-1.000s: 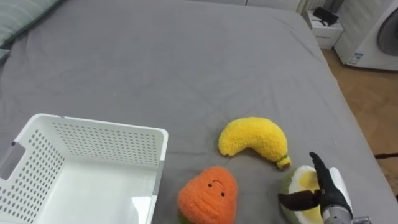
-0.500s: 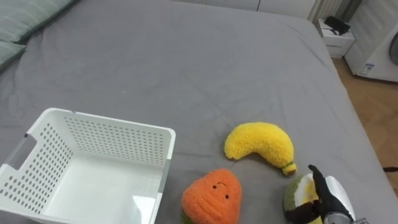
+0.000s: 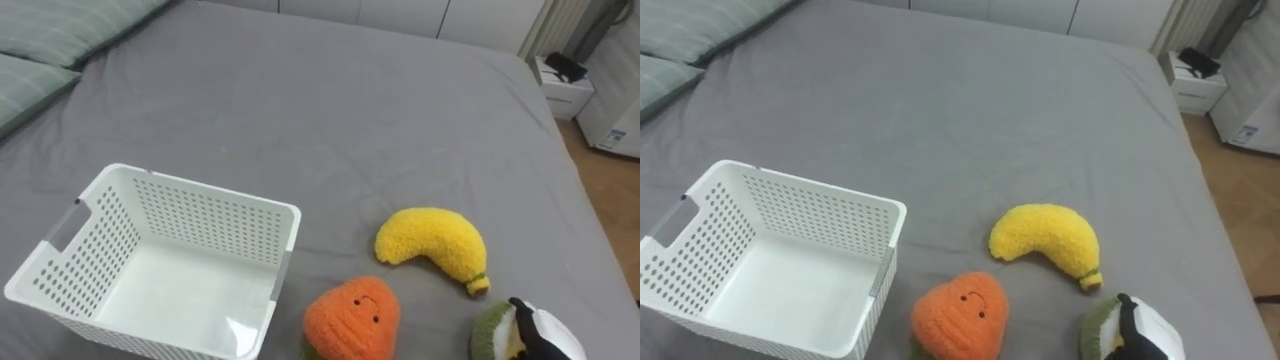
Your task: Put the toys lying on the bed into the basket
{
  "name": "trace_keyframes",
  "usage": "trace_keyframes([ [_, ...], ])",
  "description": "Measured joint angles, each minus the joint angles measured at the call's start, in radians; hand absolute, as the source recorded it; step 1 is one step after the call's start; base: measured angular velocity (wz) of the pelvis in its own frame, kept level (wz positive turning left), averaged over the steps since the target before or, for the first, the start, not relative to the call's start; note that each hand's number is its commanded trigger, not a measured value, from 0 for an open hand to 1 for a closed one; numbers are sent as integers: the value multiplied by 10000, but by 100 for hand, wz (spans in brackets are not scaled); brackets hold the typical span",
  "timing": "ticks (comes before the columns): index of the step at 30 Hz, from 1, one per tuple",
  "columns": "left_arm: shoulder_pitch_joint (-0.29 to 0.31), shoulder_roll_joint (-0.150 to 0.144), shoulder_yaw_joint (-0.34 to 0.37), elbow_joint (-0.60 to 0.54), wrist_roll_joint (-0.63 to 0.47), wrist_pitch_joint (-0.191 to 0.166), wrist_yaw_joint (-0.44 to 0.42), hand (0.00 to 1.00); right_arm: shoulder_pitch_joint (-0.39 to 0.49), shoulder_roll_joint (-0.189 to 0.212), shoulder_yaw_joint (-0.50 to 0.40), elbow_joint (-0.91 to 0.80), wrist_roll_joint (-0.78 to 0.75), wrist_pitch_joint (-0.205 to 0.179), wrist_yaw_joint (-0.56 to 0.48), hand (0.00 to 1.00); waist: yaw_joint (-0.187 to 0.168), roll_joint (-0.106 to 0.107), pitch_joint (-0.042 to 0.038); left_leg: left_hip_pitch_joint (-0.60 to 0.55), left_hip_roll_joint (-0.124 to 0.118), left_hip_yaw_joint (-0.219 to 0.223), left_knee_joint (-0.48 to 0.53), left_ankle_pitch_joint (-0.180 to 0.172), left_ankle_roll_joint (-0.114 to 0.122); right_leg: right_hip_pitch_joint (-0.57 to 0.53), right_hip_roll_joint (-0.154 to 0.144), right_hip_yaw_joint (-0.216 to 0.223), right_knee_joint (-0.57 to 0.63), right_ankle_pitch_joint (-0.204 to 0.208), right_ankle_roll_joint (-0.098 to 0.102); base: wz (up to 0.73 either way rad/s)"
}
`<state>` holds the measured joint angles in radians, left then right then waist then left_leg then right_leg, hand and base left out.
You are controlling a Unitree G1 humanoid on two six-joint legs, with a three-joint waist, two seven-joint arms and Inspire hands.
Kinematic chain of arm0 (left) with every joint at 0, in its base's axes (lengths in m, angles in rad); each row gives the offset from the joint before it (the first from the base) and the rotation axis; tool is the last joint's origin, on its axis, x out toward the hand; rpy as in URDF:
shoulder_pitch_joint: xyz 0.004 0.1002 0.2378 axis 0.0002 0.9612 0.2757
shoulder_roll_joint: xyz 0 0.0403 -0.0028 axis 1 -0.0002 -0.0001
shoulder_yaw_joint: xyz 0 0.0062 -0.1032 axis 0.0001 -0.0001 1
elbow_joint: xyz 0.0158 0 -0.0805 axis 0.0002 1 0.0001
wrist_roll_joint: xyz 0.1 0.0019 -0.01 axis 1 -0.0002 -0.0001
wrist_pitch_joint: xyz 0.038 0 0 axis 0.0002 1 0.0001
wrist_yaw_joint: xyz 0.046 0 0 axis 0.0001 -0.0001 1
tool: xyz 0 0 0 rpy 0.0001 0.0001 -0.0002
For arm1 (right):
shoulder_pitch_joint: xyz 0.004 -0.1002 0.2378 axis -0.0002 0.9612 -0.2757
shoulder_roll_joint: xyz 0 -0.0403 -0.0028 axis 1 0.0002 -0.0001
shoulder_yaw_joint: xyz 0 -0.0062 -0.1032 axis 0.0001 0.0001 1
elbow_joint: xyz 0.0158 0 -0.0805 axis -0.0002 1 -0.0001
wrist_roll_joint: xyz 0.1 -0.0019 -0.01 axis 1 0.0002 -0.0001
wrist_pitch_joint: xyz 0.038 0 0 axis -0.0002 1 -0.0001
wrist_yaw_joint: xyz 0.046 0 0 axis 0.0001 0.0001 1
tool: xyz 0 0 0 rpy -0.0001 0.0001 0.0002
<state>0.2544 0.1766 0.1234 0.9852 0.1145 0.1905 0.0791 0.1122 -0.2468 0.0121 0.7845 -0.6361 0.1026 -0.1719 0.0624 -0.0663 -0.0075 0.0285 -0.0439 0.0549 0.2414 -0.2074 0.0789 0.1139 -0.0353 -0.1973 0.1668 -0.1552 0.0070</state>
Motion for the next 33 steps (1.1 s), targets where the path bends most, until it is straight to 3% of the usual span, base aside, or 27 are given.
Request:
trace_keyframes([
  [8, -132, 0, -31, 172, 383, 221, 3, 0, -183, -431, 117, 496, -1156, 454, -344, 100, 12, 22, -14, -1, -14, -83, 2, 25, 41, 24, 6, -37, 0, 0, 1, 2],
  [20, -123, -3, -99, 190, 386, 278, 36, 0, -140, -346, 452, 1204, -1230, 963, -199, 100, 37, -32, 6, 26, -21, -136, -21, 27, 41, 70, 12, 11, -2, 1, -1, 1],
  [33, -87, -3, -107, 183, 326, 275, -40, 0, -124, -252, 392, 1427, -558, 953, 106, 100, 27, -55, 4, 29, -20, -120, -23, 9, 13, 72, 8, 16, 11, 3, -1, 0],
])
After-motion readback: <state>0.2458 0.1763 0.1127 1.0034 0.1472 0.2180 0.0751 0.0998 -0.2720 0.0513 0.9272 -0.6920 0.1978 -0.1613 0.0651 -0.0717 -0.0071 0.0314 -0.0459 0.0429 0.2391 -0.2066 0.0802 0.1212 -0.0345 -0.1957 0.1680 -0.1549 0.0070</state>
